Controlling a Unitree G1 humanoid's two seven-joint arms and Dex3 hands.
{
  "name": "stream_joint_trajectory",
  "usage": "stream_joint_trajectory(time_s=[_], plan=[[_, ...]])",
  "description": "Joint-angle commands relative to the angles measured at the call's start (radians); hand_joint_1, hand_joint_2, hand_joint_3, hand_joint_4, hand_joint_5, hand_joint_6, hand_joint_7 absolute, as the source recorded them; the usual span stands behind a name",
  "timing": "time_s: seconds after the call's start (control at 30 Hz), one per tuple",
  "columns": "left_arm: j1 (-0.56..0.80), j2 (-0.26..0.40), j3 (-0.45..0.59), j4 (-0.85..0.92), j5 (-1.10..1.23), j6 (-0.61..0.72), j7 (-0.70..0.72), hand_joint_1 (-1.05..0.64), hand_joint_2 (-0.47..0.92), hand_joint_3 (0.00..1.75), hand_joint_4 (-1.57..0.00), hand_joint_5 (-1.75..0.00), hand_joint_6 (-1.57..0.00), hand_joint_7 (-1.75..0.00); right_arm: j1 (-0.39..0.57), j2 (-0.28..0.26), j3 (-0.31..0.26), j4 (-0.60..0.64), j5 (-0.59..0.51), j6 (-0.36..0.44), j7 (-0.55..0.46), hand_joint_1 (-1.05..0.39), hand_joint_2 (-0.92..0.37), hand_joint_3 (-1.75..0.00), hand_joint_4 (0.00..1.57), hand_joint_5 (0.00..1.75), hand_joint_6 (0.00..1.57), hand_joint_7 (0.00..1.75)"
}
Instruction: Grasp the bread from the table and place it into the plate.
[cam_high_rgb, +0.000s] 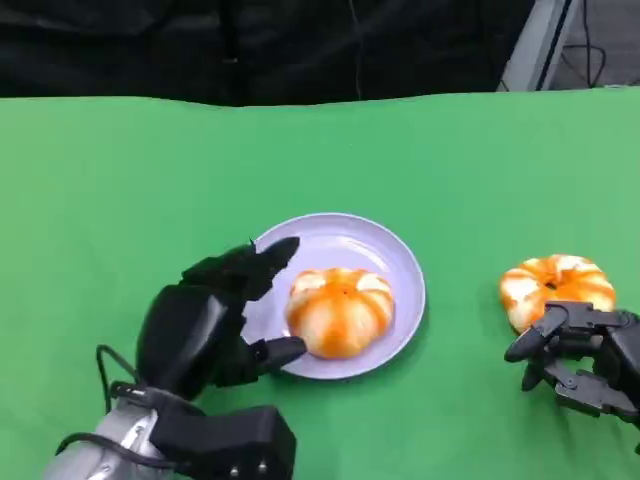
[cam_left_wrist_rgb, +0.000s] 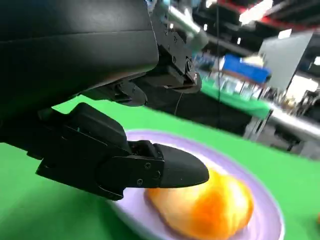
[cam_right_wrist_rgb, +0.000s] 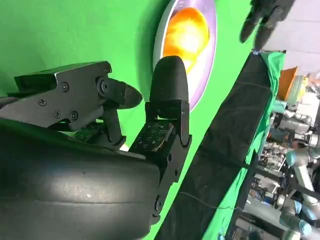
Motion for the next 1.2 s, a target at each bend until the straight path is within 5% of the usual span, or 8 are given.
stream_joint_trajectory(time_s=[0.03, 1.2], plan=[[0.029, 0.021, 0.038, 0.000, -0.031, -0.074, 0.055, -0.75, 0.92, 0.34, -0.61, -0.04, -0.51, -0.03, 0.011, -0.020, -0.002, 0.003, 0.005, -0.005, -0.001, 0.05, -0.83, -0.63, 0.89, 1.35, 0.96, 0.92], [0.126, 0.094, 0.262, 0.215, -0.116, -0.529, 0.205, -0.65, 0.92, 0.24, -0.73, -0.01, -0.63, -0.02, 0.000, -0.028, -0.025, 0.013, 0.046, 0.015, 0.062, 0.05, -0.83, -0.64, 0.87, 1.38, 0.93, 0.97]])
